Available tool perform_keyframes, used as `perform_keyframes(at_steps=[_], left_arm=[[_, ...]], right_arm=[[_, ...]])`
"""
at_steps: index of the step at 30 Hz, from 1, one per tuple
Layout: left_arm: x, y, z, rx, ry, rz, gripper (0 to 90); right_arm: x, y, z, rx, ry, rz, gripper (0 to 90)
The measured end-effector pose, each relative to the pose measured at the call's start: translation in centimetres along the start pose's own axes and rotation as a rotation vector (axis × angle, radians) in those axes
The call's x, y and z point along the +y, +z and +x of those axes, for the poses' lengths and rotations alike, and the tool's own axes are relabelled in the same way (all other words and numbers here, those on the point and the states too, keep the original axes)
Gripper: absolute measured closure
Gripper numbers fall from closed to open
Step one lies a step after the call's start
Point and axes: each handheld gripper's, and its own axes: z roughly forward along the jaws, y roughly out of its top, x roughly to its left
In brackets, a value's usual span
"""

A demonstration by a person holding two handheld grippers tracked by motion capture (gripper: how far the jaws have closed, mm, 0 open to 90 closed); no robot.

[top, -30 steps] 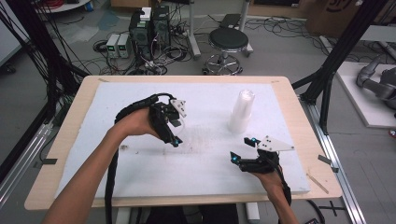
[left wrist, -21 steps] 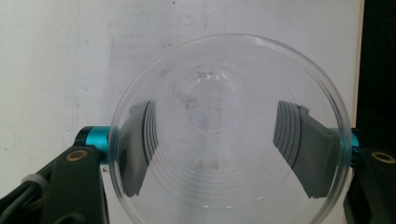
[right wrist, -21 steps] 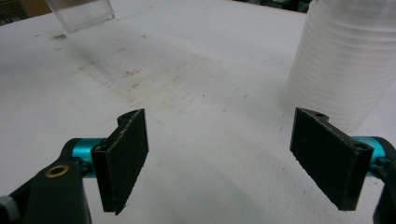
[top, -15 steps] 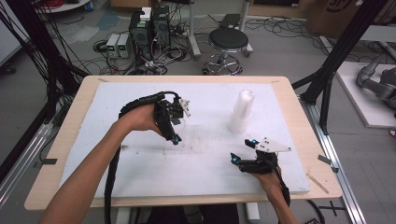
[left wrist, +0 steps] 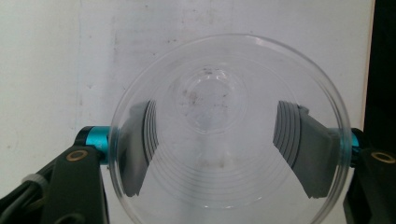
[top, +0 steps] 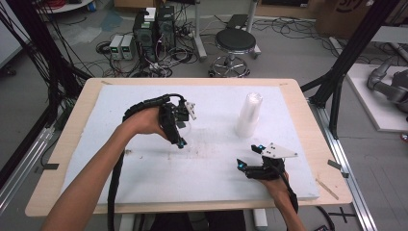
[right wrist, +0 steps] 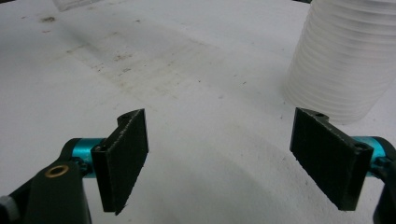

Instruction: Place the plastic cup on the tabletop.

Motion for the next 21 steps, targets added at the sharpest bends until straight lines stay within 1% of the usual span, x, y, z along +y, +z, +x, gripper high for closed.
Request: perform_keyframes(at_steps=[2, 12, 16, 18, 21], left_arm=[[0.0, 0.0, 0.1, 0.001, 0.004, 0.002, 30.2], [0.1, 0.6, 0.3, 0.001, -0.001, 0.003, 30.2], [0.0, 1.3, 0.5, 0.000, -0.012, 0.018, 30.3], [0.1, 1.7, 0.6, 0.004, -0.013, 0.040, 30.3], [0.3, 2.1, 0.8, -0.002, -0.016, 0.045, 30.3]], right_arm=[[0.0, 0.0, 0.0, -0.001, -0.004, 0.001, 19.0], [-0.1, 0.0, 0.0, 0.005, -0.002, 0.003, 19.0], [0.0, 0.1, 0.0, 0.003, -0.011, 0.008, 19.0], [0.0, 0.1, 0.0, 0.002, -0.012, 0.008, 19.0], [0.0, 0.1, 0.1, 0.002, -0.011, 0.007, 19.0]])
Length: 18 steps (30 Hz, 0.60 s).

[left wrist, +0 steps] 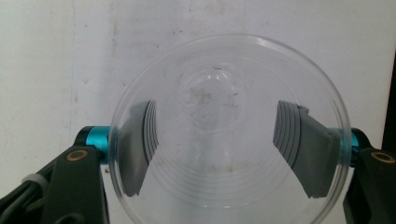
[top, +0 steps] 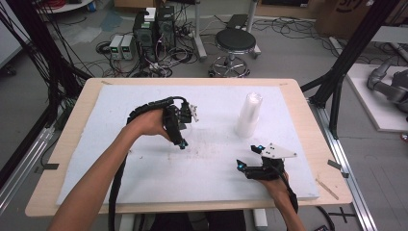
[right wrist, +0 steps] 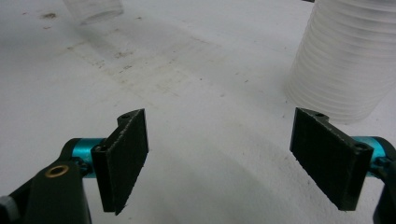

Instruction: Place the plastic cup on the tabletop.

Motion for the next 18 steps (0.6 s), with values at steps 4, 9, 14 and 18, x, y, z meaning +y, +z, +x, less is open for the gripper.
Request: perform_keyframes(at_steps=[4, 9, 14, 18], left_arm=[[0.3, 0.9, 0.1, -0.003, -0.006, 0.023, 30.3], [0.2, 2.0, 0.1, -0.013, -0.018, 0.027, 30.4], [0.4, 2.7, 0.1, -0.007, -0.014, 0.048, 30.5], [0.7, 3.1, 0.0, -0.008, -0.010, 0.050, 30.5]], right_arm=[[0.0, 0.0, 0.0, 0.001, -0.004, 0.005, 19.1], [0.0, 0.0, 0.0, 0.002, -0.008, 0.000, 19.1], [0.0, 0.0, 0.0, 0.000, -0.006, 0.003, 19.1], [0.0, 0.0, 0.0, 0.002, -0.006, 0.003, 19.1]])
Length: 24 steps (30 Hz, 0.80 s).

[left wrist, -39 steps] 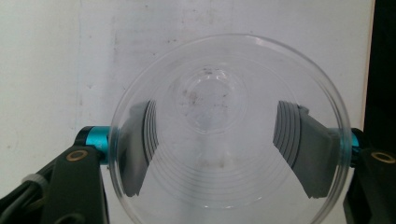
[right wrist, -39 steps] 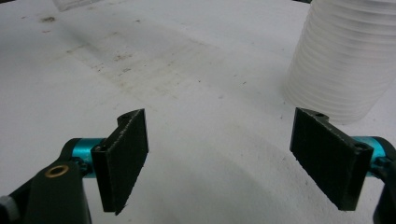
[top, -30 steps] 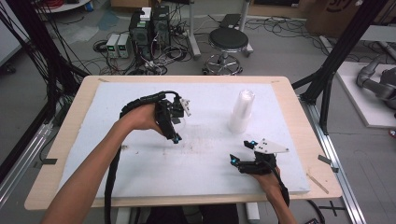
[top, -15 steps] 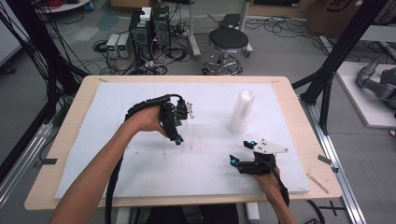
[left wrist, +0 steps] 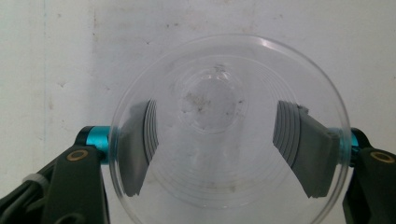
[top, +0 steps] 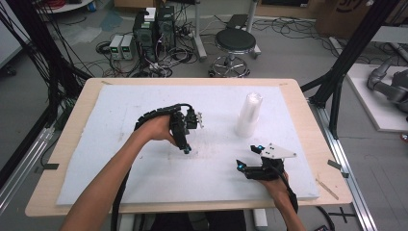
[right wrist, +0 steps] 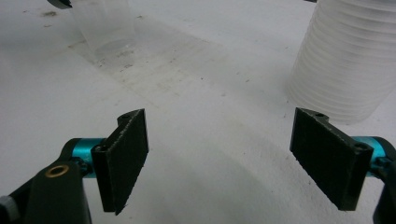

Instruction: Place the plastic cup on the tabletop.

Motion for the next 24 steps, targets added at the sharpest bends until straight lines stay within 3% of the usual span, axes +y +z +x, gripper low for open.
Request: perform_keyframes(at_steps=[4, 7, 16, 24], left_arm=[[0.0, 0.7, -0.1, -0.014, -0.007, -0.007, 30.5], [-0.2, 0.9, -0.1, -0.014, -0.018, -0.039, 30.6], [0.0, 1.0, -0.2, -0.007, -0.017, -0.034, 30.3], [-0.1, 1.8, -0.3, -0.015, -0.026, -0.065, 23.6]], right_arm=[[0.0, 0.0, 0.0, -0.001, -0.001, -0.001, 19.1], [0.0, 0.0, 0.0, 0.001, -0.002, -0.001, 19.1], [0.0, 0.0, 0.0, 0.000, -0.004, 0.000, 19.1], [0.0, 0.0, 0.0, 0.003, 0.001, 0.000, 19.1]])
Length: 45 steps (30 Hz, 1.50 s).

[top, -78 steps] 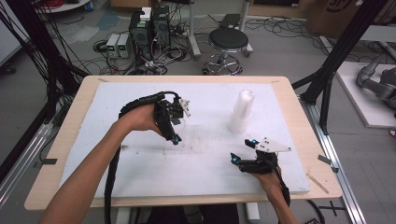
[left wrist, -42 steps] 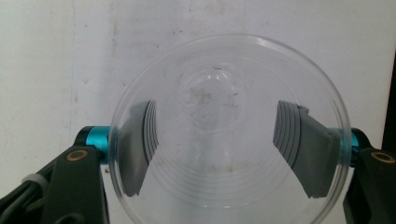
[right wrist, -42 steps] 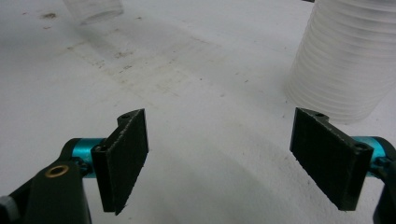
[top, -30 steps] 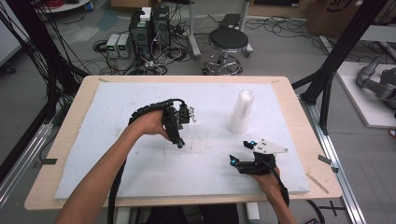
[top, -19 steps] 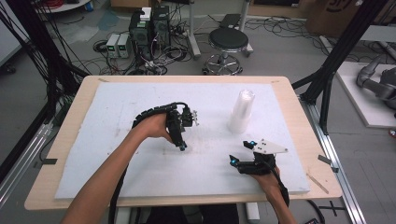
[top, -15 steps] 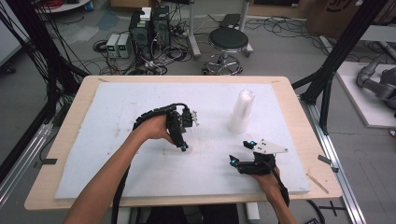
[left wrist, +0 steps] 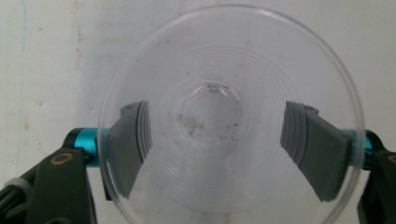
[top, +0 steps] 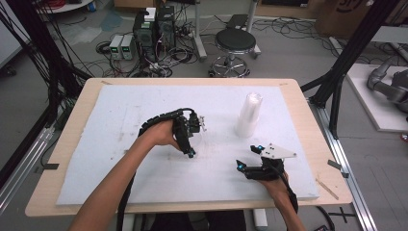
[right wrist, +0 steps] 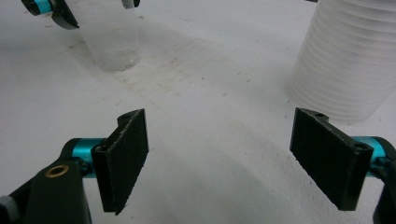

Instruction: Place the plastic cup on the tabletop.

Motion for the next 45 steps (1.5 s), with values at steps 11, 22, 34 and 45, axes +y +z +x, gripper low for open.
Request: perform_keyframes(at_steps=[11, 22, 34, 45], left_arm=[[-0.5, 0.0, 0.2, -0.005, -0.008, -0.051, 17.6], [-2.4, -0.2, 0.2, -0.006, -0.036, -0.127, 10.4], [-6.9, -2.4, -0.7, 0.023, -0.112, -0.222, 11.4], [-13.8, -3.6, -3.1, 0.118, -0.245, -0.426, 12.3]], right_arm=[[0.0, 0.0, 0.0, 0.002, 0.007, 0.004, 19.1], [0.0, 0.0, -0.1, 0.002, 0.011, 0.000, 19.1], [0.0, 0.0, 0.0, 0.005, 0.002, -0.005, 19.1], [-0.1, -0.2, -0.1, 0.015, 0.011, -0.020, 19.0]])
